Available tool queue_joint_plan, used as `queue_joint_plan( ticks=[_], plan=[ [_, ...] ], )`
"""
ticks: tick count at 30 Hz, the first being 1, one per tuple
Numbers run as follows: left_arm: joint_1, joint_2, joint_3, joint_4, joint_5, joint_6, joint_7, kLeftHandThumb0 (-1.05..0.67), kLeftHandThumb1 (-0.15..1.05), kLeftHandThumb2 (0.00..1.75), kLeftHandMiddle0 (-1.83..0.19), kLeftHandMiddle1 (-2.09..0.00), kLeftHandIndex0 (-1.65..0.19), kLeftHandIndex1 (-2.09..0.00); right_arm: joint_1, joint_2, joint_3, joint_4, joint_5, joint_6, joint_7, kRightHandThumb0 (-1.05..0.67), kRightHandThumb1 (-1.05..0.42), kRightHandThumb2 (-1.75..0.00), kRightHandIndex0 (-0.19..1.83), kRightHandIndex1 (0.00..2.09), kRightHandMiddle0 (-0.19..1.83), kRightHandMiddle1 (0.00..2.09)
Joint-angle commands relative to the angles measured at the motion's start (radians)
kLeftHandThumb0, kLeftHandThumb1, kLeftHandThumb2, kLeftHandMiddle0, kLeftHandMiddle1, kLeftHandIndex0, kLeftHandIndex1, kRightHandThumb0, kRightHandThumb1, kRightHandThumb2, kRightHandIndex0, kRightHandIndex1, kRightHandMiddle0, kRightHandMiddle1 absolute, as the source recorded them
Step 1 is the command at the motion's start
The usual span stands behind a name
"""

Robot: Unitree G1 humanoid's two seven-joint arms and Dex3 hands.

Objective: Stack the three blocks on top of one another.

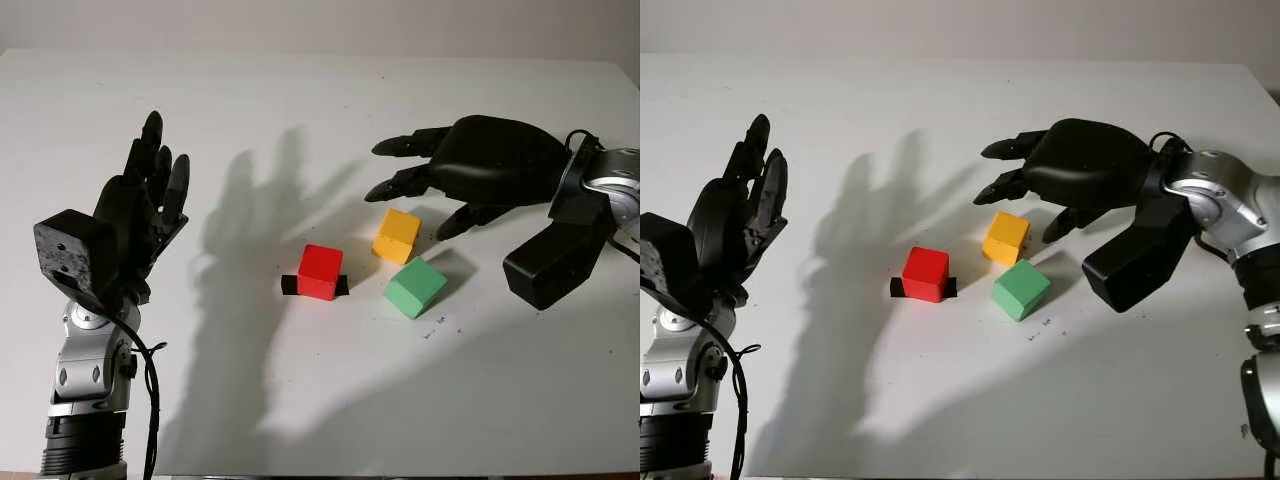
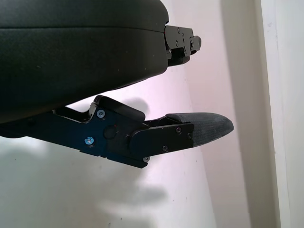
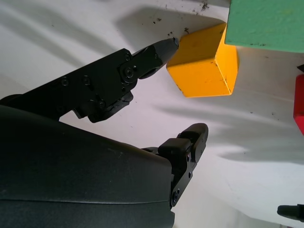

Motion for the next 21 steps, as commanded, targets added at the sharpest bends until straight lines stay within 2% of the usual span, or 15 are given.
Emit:
queue_joint_plan(
  ticks=[1, 8, 21],
  plan=[
    [0.013, 0.004, -0.003, -0.027, 0.000, -0.003, -0.003, -0.65, 1.05, 0.54, 0.08, -0.05, 0.05, -0.06, -0.002, 0.014, 0.016, 0.019, -0.021, -0.009, -0.035, -0.40, -0.81, -0.06, 0.27, 0.06, 0.54, 0.10],
    [0.026, 0.010, -0.009, -0.048, 0.004, 0.017, -0.003, -0.67, 1.05, 0.53, 0.07, -0.05, 0.06, -0.05, -0.020, 0.028, 0.054, 0.064, -0.062, -0.025, -0.115, -0.40, -0.80, -0.06, 0.28, 0.06, 0.55, 0.09],
    [0.032, 0.008, -0.009, -0.065, 0.006, 0.032, -0.002, -0.66, 1.05, 0.54, 0.07, -0.06, 0.06, -0.06, -0.037, 0.026, 0.092, 0.102, -0.101, -0.036, -0.167, -0.41, -0.84, -0.06, 0.25, 0.05, 0.59, 0.11]
  ],
)
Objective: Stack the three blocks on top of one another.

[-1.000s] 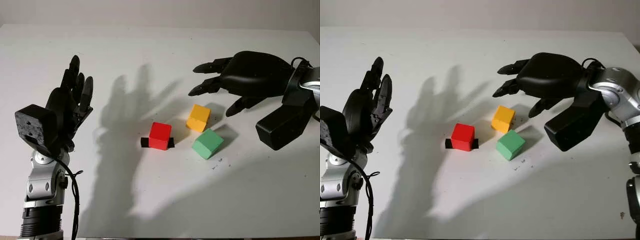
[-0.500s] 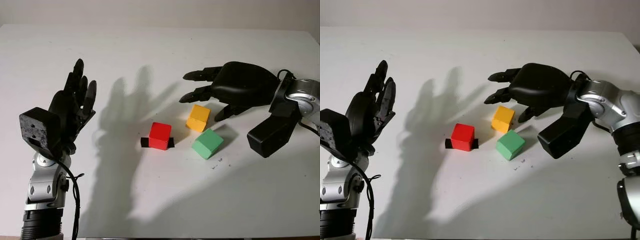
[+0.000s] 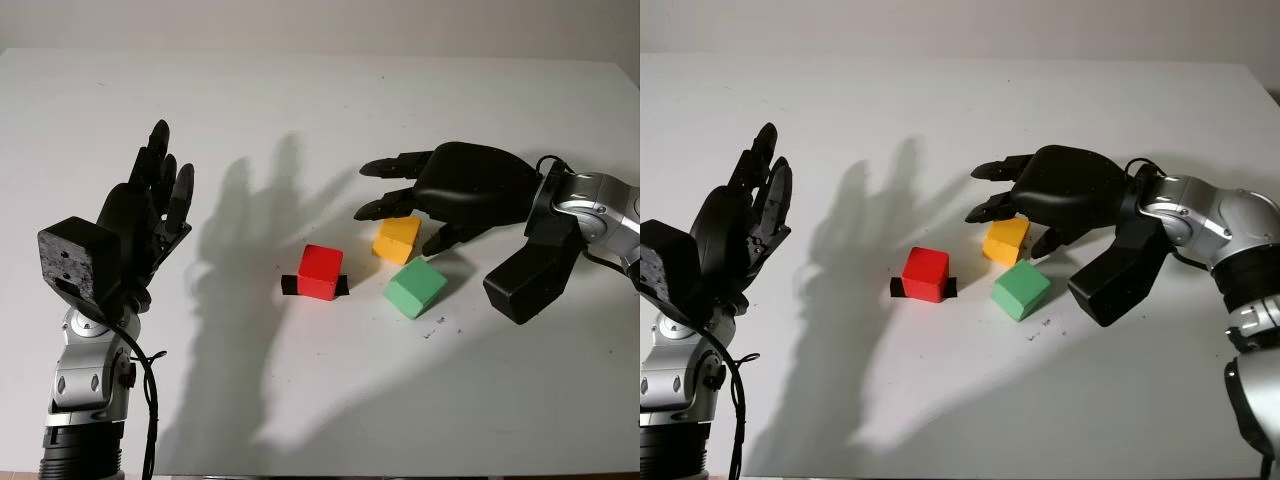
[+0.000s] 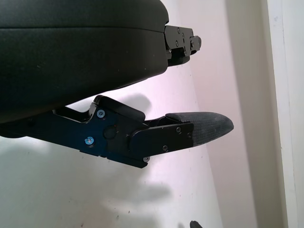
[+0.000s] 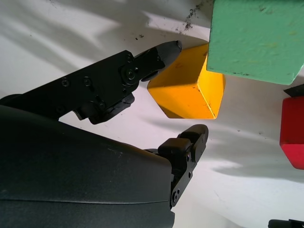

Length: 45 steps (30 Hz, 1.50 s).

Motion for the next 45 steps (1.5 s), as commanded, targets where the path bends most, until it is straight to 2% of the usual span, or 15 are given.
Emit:
queue_joint_plan(
  ticks=[1, 12, 13, 14, 16, 19, 29, 36, 42, 45],
  plan=[
    [0.006, 0.006, -0.004, -0.018, 0.004, -0.001, 0.002, -0.66, 1.05, 0.54, 0.07, -0.06, 0.06, -0.06, -0.023, -0.005, 0.006, 0.008, -0.007, -0.012, -0.019, -0.42, -0.85, -0.06, 0.25, 0.05, 0.61, 0.12],
    [0.001, 0.007, -0.009, -0.012, 0.007, 0.005, -0.001, -0.67, 1.05, 0.55, 0.07, -0.05, 0.08, -0.05, -0.047, -0.003, 0.032, 0.041, -0.064, -0.027, -0.137, -0.40, -0.89, -0.06, 0.28, 0.06, 0.87, 0.28],
    [0.001, 0.009, -0.011, -0.013, 0.011, 0.007, -0.001, -0.67, 1.05, 0.55, 0.07, -0.05, 0.08, -0.05, -0.050, -0.001, 0.035, 0.048, -0.065, -0.028, -0.146, -0.40, -0.89, -0.06, 0.28, 0.06, 0.87, 0.35],
    [0.000, 0.011, -0.012, -0.013, 0.013, 0.008, -0.003, -0.68, 1.05, 0.55, 0.08, -0.05, 0.08, -0.05, -0.054, -0.001, 0.038, 0.054, -0.069, -0.030, -0.156, -0.40, -0.88, -0.06, 0.29, 0.06, 0.79, 0.58],
    [-0.001, 0.016, -0.017, -0.014, 0.022, 0.007, -0.003, -0.68, 1.05, 0.54, 0.08, -0.05, 0.09, -0.05, -0.061, 0.000, 0.045, 0.064, -0.072, -0.033, -0.167, -0.40, -0.88, -0.05, 0.29, 0.05, 0.67, 0.90],
    [-0.004, 0.016, -0.022, -0.013, 0.031, 0.005, 0.000, -0.69, 1.05, 0.54, 0.08, -0.05, 0.08, -0.05, -0.066, -0.002, 0.051, 0.064, -0.076, -0.030, -0.170, -0.40, -0.86, -0.05, 0.29, 0.05, 0.63, 1.05],
    [-0.002, 0.013, -0.032, 0.001, 0.070, -0.013, 0.009, -0.71, 1.05, 0.55, 0.08, -0.05, 0.07, -0.06, -0.099, 0.003, 0.063, 0.085, -0.091, -0.022, -0.201, -0.41, -0.88, -0.06, 0.30, 0.06, 0.60, 1.10],
    [-0.001, 0.013, -0.032, -0.005, 0.067, -0.008, 0.006, -0.73, 1.05, 0.53, 0.08, -0.05, 0.07, -0.06, -0.133, 0.027, 0.015, 0.089, 0.041, -0.005, -0.098, -0.37, -0.87, -0.05, 0.29, 0.05, 0.61, 1.04],
    [0.005, 0.014, -0.034, -0.011, 0.071, -0.013, 0.006, -0.72, 1.05, 0.54, 0.07, -0.06, 0.06, -0.06, -0.181, 0.072, -0.032, 0.009, 0.166, 0.048, 0.040, -0.39, -0.85, -0.04, 0.31, 0.06, 0.65, 1.04],
    [0.007, 0.010, -0.037, -0.016, 0.073, -0.014, 0.009, -0.71, 1.05, 0.54, 0.07, -0.06, 0.06, -0.06, -0.193, 0.095, -0.044, -0.056, 0.248, 0.100, 0.173, -0.39, -0.85, -0.05, 0.29, 0.05, 0.64, 1.04]
  ],
)
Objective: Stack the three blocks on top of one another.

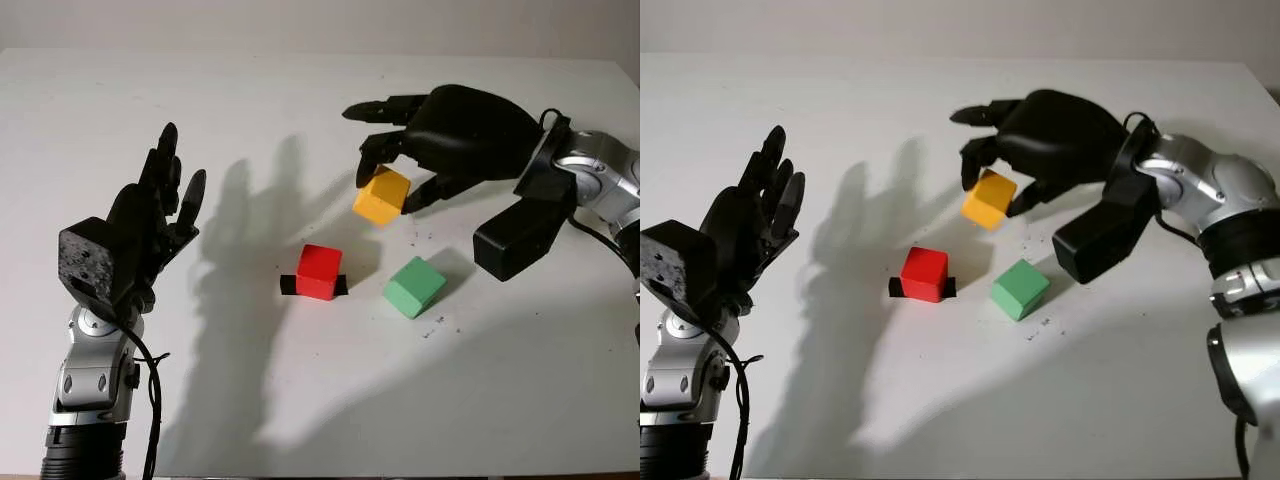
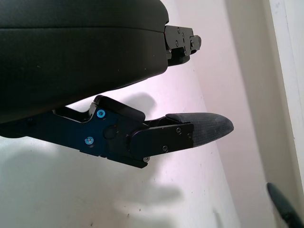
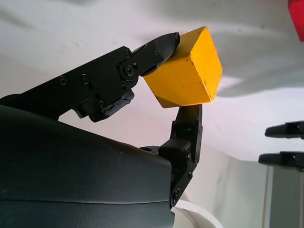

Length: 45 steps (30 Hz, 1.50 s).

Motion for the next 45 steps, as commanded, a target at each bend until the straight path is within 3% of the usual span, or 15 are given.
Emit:
queue_joint_plan(
  ticks=[1, 10, 18, 25, 36, 45],
  plan=[
    [0.007, 0.001, -0.002, -0.017, 0.003, -0.010, 0.006, -0.71, 1.05, 0.54, 0.07, -0.05, 0.06, -0.06, -0.019, 0.022, -0.022, -0.063, 0.062, 0.038, 0.077, -0.38, -0.86, -0.05, 0.29, 0.05, 0.64, 1.04],
    [0.013, -0.016, -0.015, -0.034, -0.001, -0.007, 0.016, -0.71, 1.05, 0.52, 0.07, -0.05, 0.05, -0.06, 0.049, 0.088, -0.082, -0.313, 0.308, 0.363, 0.432, -0.35, -0.96, -0.06, 0.22, 0.04, 0.39, 1.36],
    [0.012, -0.027, -0.016, -0.031, -0.007, -0.011, 0.019, -0.71, 1.05, 0.50, 0.07, -0.05, 0.05, -0.06, 0.066, 0.107, -0.092, -0.403, 0.410, 0.472, 0.608, -0.37, -0.99, -0.06, 0.19, 0.04, 0.33, 1.39],
    [0.015, -0.033, -0.017, -0.039, -0.012, -0.009, 0.024, -0.72, 1.05, 0.51, 0.08, -0.05, 0.06, -0.05, 0.051, 0.128, -0.085, -0.423, 0.439, 0.488, 0.688, -0.36, -0.98, -0.05, 0.17, 0.04, 0.35, 1.40],
    [0.016, -0.041, -0.017, -0.045, -0.013, -0.002, 0.034, -0.70, 1.05, 0.56, 0.10, -0.05, 0.08, -0.05, 0.049, 0.145, -0.059, -0.408, 0.407, 0.404, 0.741, -0.38, -1.01, -0.06, 0.18, 0.05, 0.26, 1.54],
    [0.011, -0.046, -0.019, -0.038, -0.015, -0.010, 0.036, -0.70, 1.05, 0.55, 0.11, -0.05, 0.10, -0.04, 0.048, 0.151, -0.042, -0.360, 0.360, 0.346, 0.737, -0.39, -1.01, -0.05, 0.18, 0.05, 0.25, 1.54]
  ],
)
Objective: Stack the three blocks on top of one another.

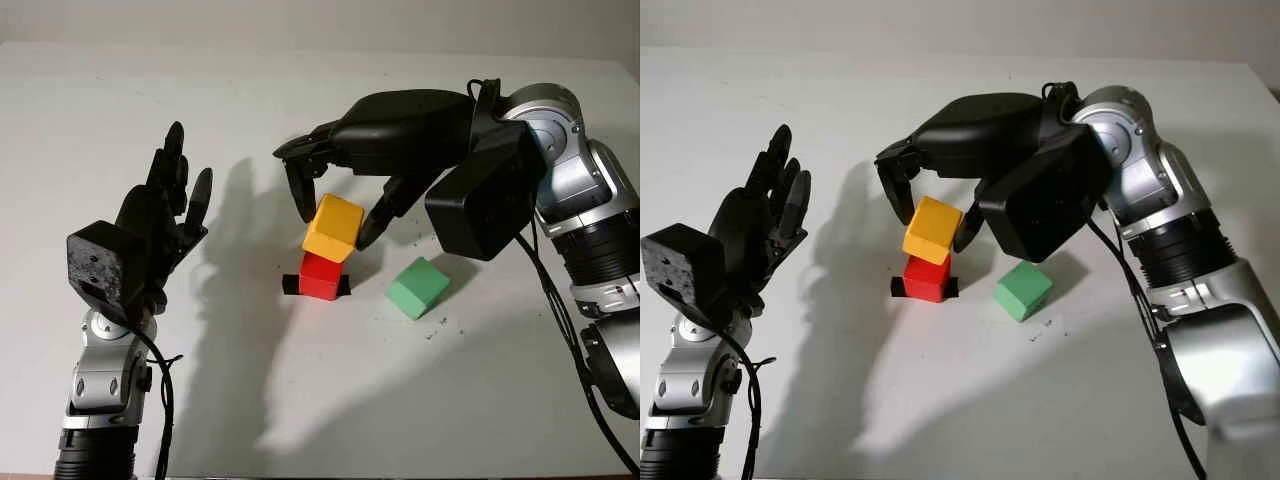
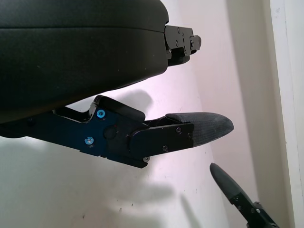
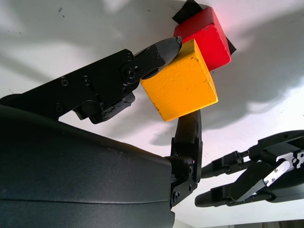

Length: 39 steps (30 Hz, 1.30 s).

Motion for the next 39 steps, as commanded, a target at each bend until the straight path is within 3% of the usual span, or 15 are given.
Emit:
queue_joint_plan(
  ticks=[1, 15, 39],
  plan=[
    [0.003, -0.003, -0.003, -0.014, -0.003, -0.009, 0.001, -0.70, 1.05, 0.55, 0.11, -0.05, 0.10, -0.04, -0.014, 0.007, 0.000, 0.005, -0.006, -0.026, -0.012, -0.39, -1.01, -0.05, 0.19, 0.06, 0.26, 1.53],
    [0.010, -0.003, -0.001, -0.021, -0.006, -0.008, 0.005, -0.70, 1.05, 0.56, 0.11, -0.05, 0.10, -0.05, -0.017, 0.041, 0.013, 0.082, -0.009, -0.101, -0.024, -0.41, -1.00, -0.05, 0.19, 0.05, 0.27, 1.57],
    [0.019, -0.011, -0.012, -0.025, 0.008, -0.017, 0.016, -0.72, 1.05, 0.55, 0.11, -0.05, 0.10, -0.05, -0.020, 0.061, 0.012, 0.072, 0.003, -0.053, 0.005, -0.40, -1.00, -0.05, 0.17, 0.05, 0.28, 1.52]
  ],
)
